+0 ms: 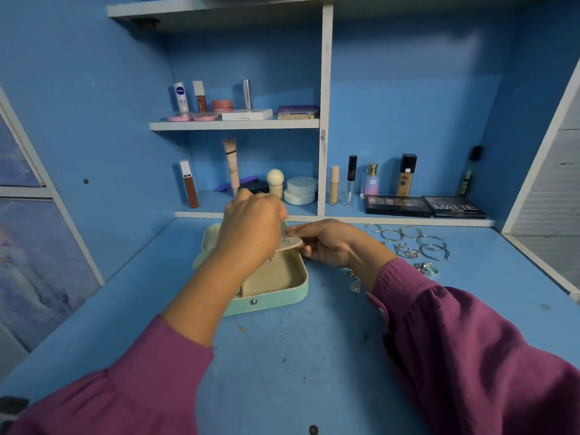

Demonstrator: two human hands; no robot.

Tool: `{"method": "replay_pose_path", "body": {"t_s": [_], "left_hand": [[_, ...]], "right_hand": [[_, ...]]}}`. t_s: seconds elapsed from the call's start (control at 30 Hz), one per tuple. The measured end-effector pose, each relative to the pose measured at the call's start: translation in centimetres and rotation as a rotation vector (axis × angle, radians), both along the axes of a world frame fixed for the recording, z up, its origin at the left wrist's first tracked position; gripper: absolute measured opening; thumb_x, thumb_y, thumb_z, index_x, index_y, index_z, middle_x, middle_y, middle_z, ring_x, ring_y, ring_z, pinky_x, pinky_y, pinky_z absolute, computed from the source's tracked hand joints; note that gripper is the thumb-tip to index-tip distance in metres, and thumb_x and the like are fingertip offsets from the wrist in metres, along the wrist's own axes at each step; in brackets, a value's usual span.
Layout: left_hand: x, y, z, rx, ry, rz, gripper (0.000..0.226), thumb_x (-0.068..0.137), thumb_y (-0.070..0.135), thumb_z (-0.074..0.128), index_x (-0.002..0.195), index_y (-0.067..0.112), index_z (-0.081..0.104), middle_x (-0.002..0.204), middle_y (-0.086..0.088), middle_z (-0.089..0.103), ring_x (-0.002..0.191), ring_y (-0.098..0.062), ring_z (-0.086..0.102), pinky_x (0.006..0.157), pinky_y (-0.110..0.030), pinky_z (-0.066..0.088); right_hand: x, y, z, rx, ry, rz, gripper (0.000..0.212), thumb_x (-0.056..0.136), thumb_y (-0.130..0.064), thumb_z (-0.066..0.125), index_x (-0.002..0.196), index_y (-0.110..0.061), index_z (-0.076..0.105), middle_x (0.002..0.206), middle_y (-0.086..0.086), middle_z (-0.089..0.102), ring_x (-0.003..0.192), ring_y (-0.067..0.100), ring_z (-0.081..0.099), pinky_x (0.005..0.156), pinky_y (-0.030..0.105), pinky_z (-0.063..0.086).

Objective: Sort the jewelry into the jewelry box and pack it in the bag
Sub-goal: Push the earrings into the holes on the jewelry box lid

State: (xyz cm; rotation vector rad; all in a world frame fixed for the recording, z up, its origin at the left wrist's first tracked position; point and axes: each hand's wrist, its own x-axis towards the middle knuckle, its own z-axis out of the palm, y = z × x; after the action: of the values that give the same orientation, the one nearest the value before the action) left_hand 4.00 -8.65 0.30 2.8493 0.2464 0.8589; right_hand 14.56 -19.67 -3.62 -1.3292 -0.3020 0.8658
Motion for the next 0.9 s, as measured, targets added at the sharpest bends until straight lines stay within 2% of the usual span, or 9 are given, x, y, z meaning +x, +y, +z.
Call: {"method": "replay_pose_path", "body": {"t_s": [0.03, 0.1, 0.17, 0.3, 0.4, 0.5, 0.63, 0.8, 0.9], "left_hand": [[0.6, 1.0, 0.1, -0.058, 0.056, 0.032, 0.024, 0.094, 0.011, 0.046, 0.094, 0.021, 0.067, 0.109, -0.004, 0.066, 0.108, -0.028, 0.046, 0.091, -0.039, 0.038], [1.8, 2.4, 0.2, -0.126, 0.169, 0.085, 0.031, 0.093, 0.012, 0.046, 0.077, 0.032, 0.062, 0.111, -0.006, 0.064, 0.109, -0.029, 0.049, 0.091, -0.038, 0.042], [2.5, 3.0, 0.2, -0.159, 0.248, 0.086, 0.034, 0.09, 0.012, 0.048, 0.065, 0.034, 0.057, 0.109, -0.005, 0.065, 0.105, -0.028, 0.055, 0.092, -0.04, 0.046], [3.2, 2.7, 0.0, -0.158, 0.377, 0.036, 0.03, 0.09, 0.011, 0.052, 0.067, 0.03, 0.059, 0.1, -0.001, 0.069, 0.095, -0.023, 0.061, 0.088, -0.04, 0.05], [3.3, 2.6, -0.1, -0.141, 0.368, 0.05, 0.028, 0.09, 0.011, 0.053, 0.07, 0.029, 0.06, 0.1, 0.001, 0.069, 0.095, -0.022, 0.061, 0.087, -0.039, 0.05], [3.4, 2.8, -0.1, -0.147, 0.342, 0.078, 0.028, 0.089, 0.012, 0.053, 0.068, 0.03, 0.06, 0.101, 0.0, 0.069, 0.096, -0.023, 0.061, 0.089, -0.041, 0.05], [3.5, 2.8, -0.1, -0.196, 0.406, 0.045, 0.028, 0.088, 0.01, 0.054, 0.066, 0.027, 0.061, 0.093, 0.0, 0.07, 0.091, -0.022, 0.063, 0.087, -0.041, 0.051], [3.6, 2.8, 0.0, -0.213, 0.42, 0.018, 0.02, 0.089, 0.009, 0.055, 0.081, 0.019, 0.07, 0.079, 0.007, 0.064, 0.09, -0.021, 0.063, 0.087, -0.038, 0.051], [3.7, 2.9, -0.1, -0.207, 0.418, 0.019, 0.024, 0.088, 0.009, 0.055, 0.072, 0.024, 0.066, 0.084, 0.003, 0.068, 0.089, -0.021, 0.063, 0.085, -0.037, 0.051]], "right_hand": [[0.1, 0.0, -0.1, -0.004, 0.001, 0.003, 0.007, 0.088, -0.001, 0.059, 0.083, -0.002, 0.064, 0.062, 0.004, 0.066, 0.047, 0.007, 0.054, 0.041, 0.011, 0.04], [0.2, 0.0, -0.1, -0.004, 0.003, 0.002, 0.005, 0.088, -0.001, 0.06, 0.084, -0.001, 0.064, 0.064, 0.006, 0.067, 0.05, 0.008, 0.055, 0.042, 0.011, 0.04], [0.3, 0.0, -0.1, 0.0, 0.002, 0.001, 0.004, 0.087, 0.0, 0.061, 0.085, 0.0, 0.065, 0.068, 0.009, 0.068, 0.055, 0.01, 0.054, 0.043, 0.012, 0.041], [0.2, 0.0, -0.1, -0.004, -0.012, -0.003, 0.005, 0.087, 0.001, 0.06, 0.086, 0.0, 0.065, 0.076, 0.012, 0.065, 0.061, 0.012, 0.053, 0.043, 0.012, 0.042], [0.2, -0.1, 0.0, -0.006, -0.007, -0.006, 0.006, 0.088, 0.001, 0.06, 0.086, 0.001, 0.066, 0.079, 0.013, 0.066, 0.064, 0.014, 0.053, 0.042, 0.013, 0.043], [0.2, -0.1, 0.0, -0.01, 0.003, -0.008, 0.006, 0.087, 0.002, 0.061, 0.084, 0.001, 0.066, 0.075, 0.013, 0.067, 0.065, 0.015, 0.054, 0.041, 0.013, 0.043], [0.2, -0.1, 0.0, -0.006, -0.006, -0.017, 0.007, 0.086, 0.003, 0.061, 0.082, 0.0, 0.066, 0.069, 0.011, 0.068, 0.064, 0.015, 0.054, 0.041, 0.013, 0.043], [0.2, 0.0, -0.2, 0.01, -0.02, -0.012, 0.006, 0.086, 0.002, 0.062, 0.082, -0.001, 0.066, 0.066, 0.008, 0.069, 0.055, 0.012, 0.056, 0.042, 0.012, 0.042], [0.3, 0.1, -0.2, 0.005, -0.019, -0.012, 0.004, 0.085, 0.002, 0.063, 0.084, 0.0, 0.066, 0.067, 0.008, 0.069, 0.057, 0.012, 0.056, 0.042, 0.013, 0.042]]}}
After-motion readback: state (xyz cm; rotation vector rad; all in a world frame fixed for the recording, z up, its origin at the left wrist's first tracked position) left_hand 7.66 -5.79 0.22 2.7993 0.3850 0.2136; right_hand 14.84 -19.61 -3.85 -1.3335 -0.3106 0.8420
